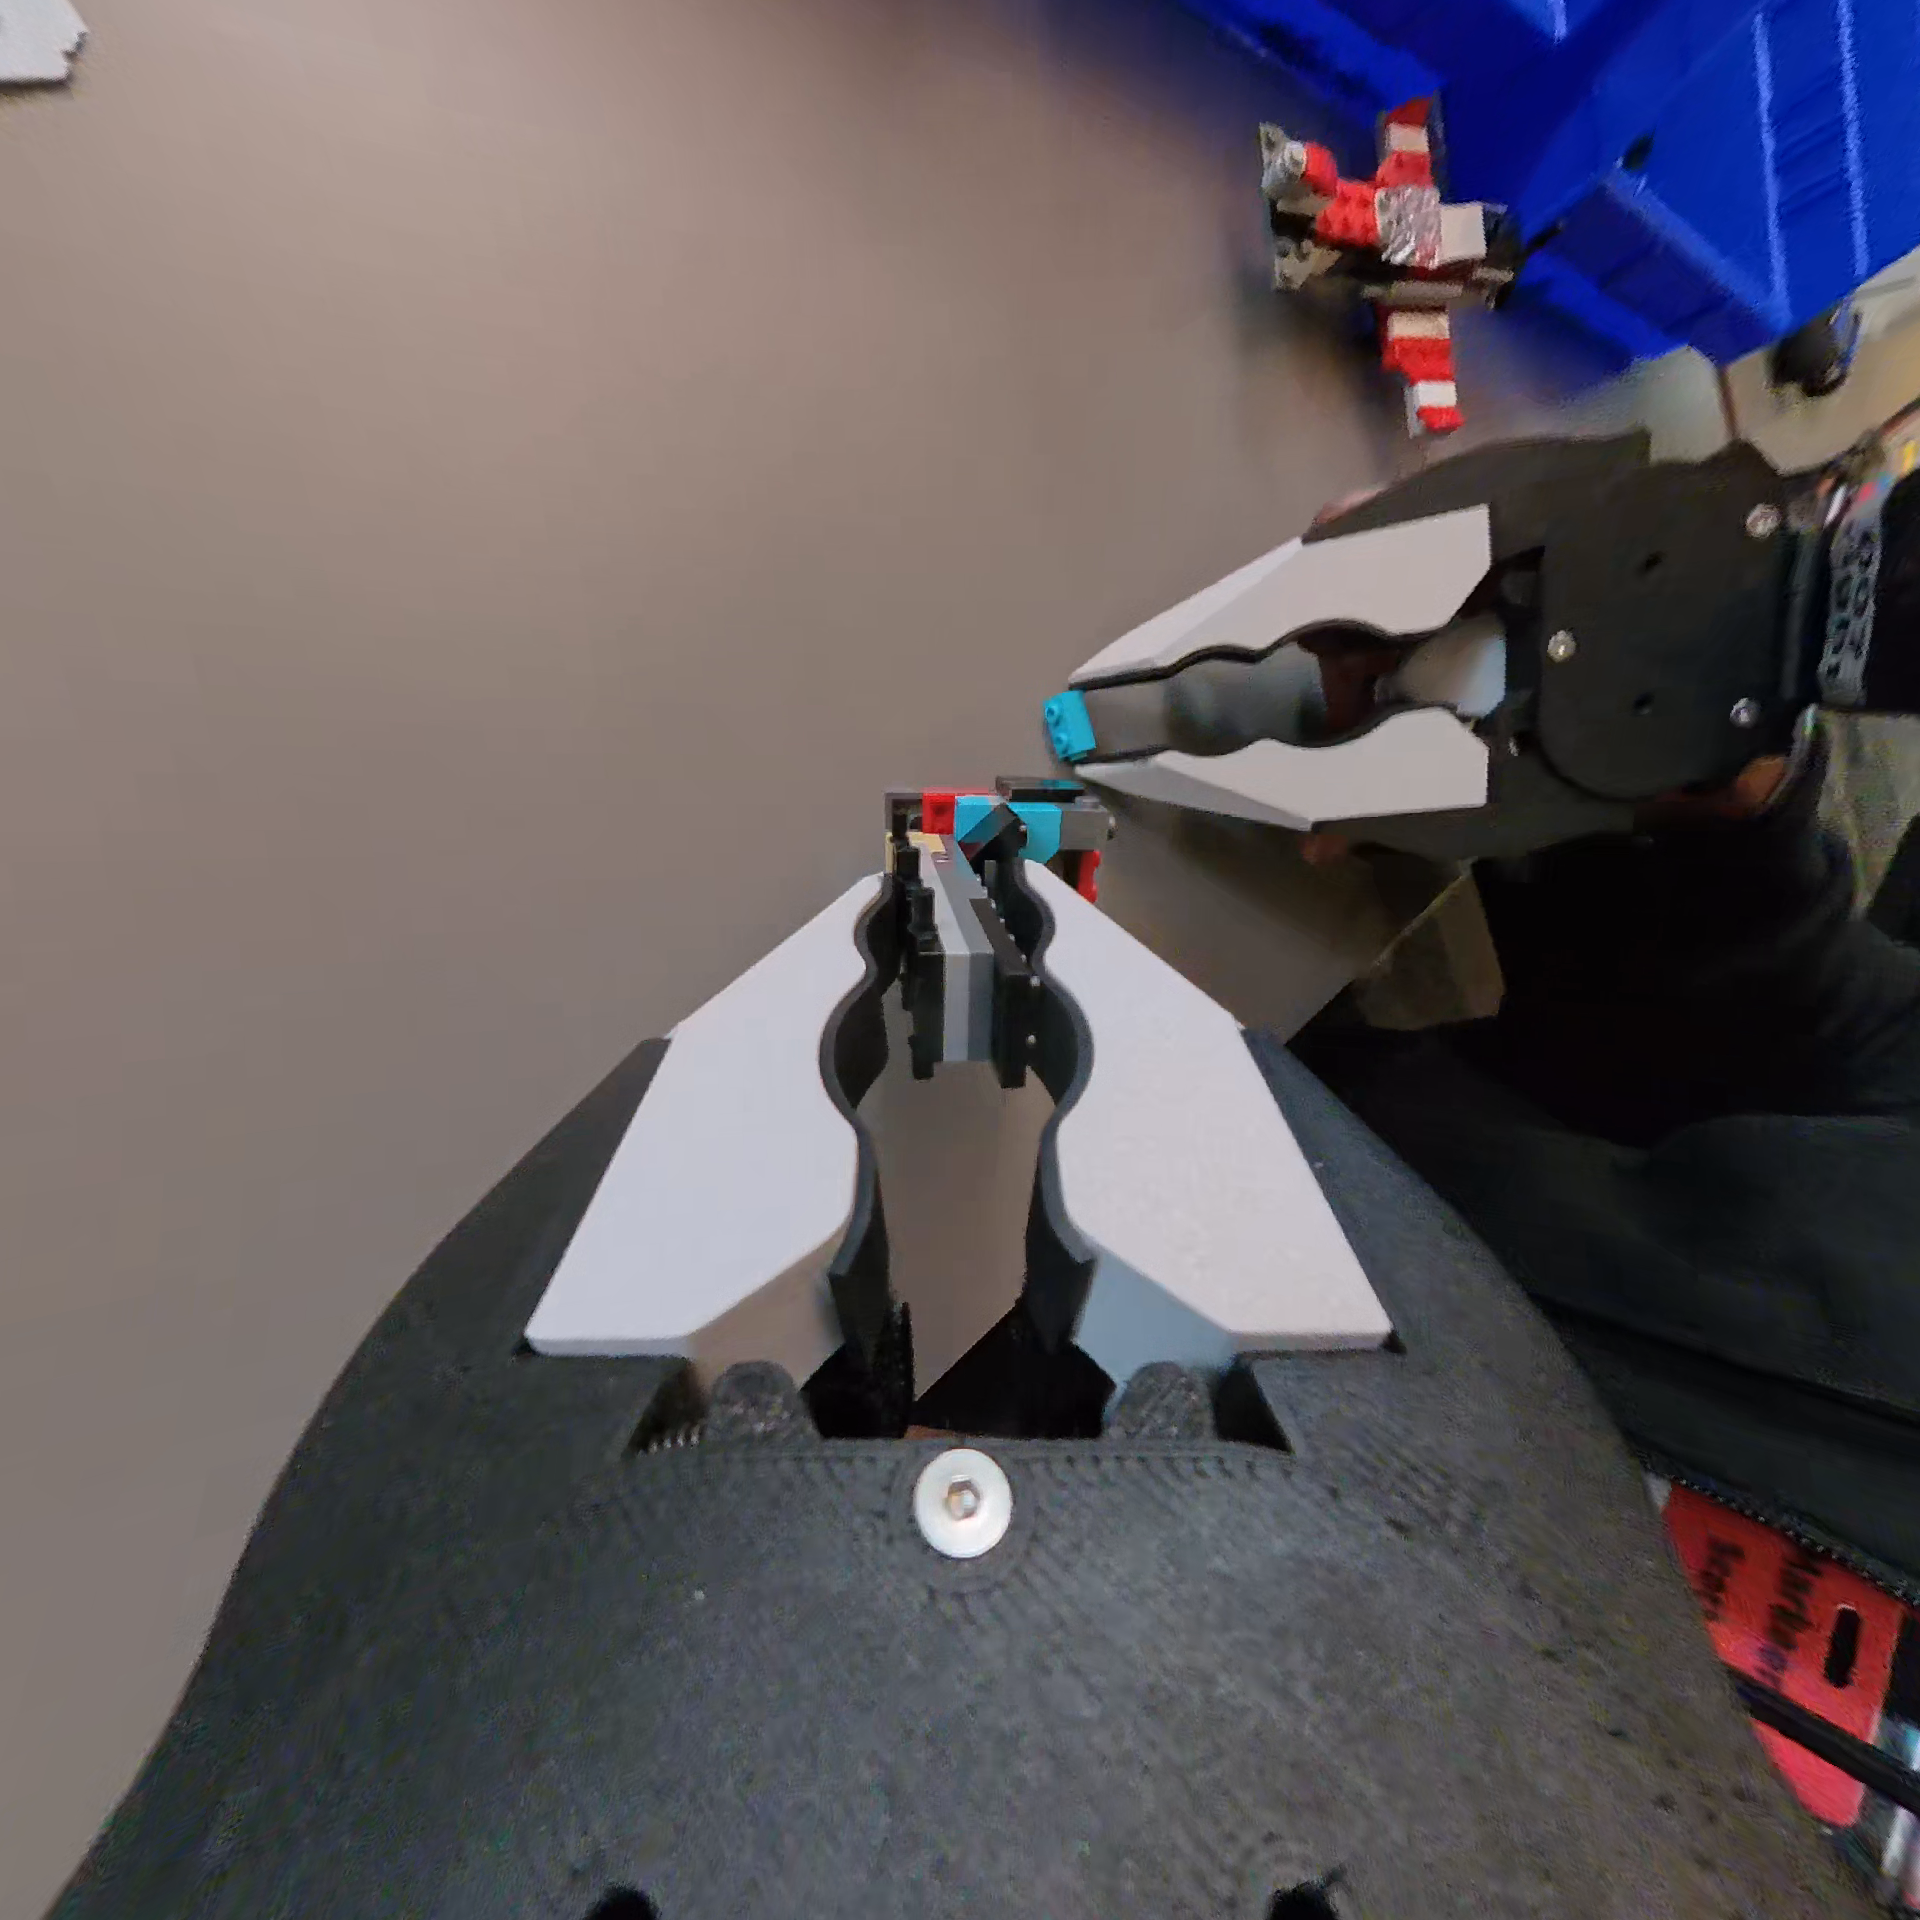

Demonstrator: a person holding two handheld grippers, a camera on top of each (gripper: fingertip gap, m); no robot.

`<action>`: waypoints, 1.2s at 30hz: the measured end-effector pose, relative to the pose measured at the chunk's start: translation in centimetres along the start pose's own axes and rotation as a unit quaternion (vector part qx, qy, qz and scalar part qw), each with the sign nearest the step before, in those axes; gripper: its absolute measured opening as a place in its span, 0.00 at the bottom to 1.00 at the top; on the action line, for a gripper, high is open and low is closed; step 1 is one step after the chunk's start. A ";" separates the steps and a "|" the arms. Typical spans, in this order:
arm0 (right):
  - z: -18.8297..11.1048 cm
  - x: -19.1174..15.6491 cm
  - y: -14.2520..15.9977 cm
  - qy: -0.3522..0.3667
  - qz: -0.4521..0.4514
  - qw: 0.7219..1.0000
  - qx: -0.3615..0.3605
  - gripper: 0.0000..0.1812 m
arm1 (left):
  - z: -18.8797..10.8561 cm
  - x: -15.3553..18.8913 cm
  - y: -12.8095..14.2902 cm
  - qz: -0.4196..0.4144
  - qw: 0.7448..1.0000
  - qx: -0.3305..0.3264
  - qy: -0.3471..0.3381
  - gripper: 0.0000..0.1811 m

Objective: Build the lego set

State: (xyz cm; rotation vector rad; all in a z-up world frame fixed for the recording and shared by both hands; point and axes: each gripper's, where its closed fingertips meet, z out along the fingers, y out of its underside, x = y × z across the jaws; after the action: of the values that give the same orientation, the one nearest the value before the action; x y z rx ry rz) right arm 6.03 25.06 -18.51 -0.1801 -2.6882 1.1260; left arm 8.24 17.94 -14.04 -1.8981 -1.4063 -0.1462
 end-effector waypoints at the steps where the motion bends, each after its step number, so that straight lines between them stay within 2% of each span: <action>1: 0.0 0.0 0.0 -0.009 -0.003 1.000 0.002 0.11 | -0.1 0.0 0.0 0.012 1.000 -0.007 -0.005 0.11; 9: -0.8 -0.8 0.1 -0.070 -0.067 0.995 0.027 0.11 | -0.4 -0.4 -0.9 0.109 0.991 -0.062 -0.050 0.11; 12: -1.0 -0.5 0.3 -0.067 -0.074 0.995 0.031 0.11 | -0.2 -0.8 -1.0 0.156 0.980 -0.099 -0.077 0.11; 16: -1.5 0.0 0.8 -0.050 -0.053 0.997 0.029 0.19 | 0.1 -1.0 -1.1 0.193 0.967 -0.141 -0.094 0.11; 22: -2.3 0.3 1.2 -0.029 -0.002 0.999 0.029 0.20 | 0.9 -1.0 -1.3 0.198 0.962 -0.167 -0.090 0.11; 26: -1.4 0.0 1.4 -0.022 -0.009 1.000 0.003 0.18 | 1.4 -1.1 -0.7 0.204 0.955 -0.194 -0.092 0.11; 31: -0.9 -0.3 0.8 -0.035 -0.019 0.999 0.006 0.13 | 1.7 -0.9 -0.6 0.211 0.952 -0.203 -0.089 0.12; 36: -0.9 -0.3 0.7 -0.034 -0.021 0.999 0.009 0.12 | 1.8 -0.7 -0.2 0.219 0.949 -0.208 -0.087 0.14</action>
State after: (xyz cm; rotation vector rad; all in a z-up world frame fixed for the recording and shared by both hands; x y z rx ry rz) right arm 6.54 26.12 -18.49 -0.0837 -2.7270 1.1641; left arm 7.18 18.56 -15.52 -2.5838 -1.0823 -0.0625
